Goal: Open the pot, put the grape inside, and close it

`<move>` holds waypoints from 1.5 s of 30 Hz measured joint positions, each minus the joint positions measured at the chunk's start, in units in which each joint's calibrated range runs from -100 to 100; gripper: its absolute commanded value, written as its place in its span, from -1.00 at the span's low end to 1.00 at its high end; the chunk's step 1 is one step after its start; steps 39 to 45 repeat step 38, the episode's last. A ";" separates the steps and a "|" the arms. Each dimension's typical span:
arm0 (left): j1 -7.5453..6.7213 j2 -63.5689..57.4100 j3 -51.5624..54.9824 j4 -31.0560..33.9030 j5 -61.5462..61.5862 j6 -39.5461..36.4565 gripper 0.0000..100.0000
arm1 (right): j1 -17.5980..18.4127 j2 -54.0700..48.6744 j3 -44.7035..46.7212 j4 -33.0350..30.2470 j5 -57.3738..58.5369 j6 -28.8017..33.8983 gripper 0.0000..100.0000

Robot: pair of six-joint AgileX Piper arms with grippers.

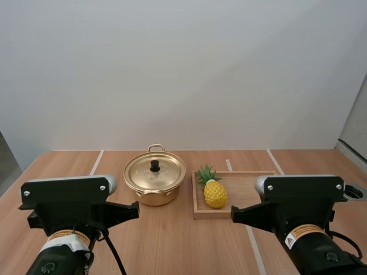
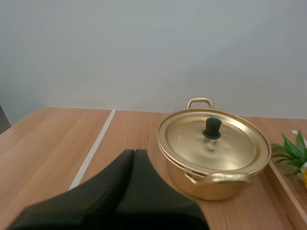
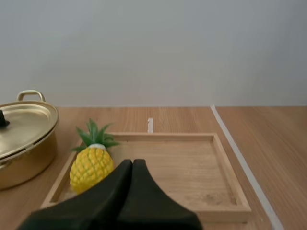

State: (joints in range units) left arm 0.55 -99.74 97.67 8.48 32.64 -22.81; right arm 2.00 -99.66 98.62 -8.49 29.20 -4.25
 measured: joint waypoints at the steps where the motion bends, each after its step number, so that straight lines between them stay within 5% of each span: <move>1: 0.00 0.00 0.69 0.00 0.00 0.00 -1.00 | 0.00 0.00 0.76 0.00 0.56 0.00 -1.00; 45: 0.00 0.00 2.08 -0.11 0.00 -0.28 -1.00 | -0.82 0.00 1.25 0.00 2.24 0.65 -1.00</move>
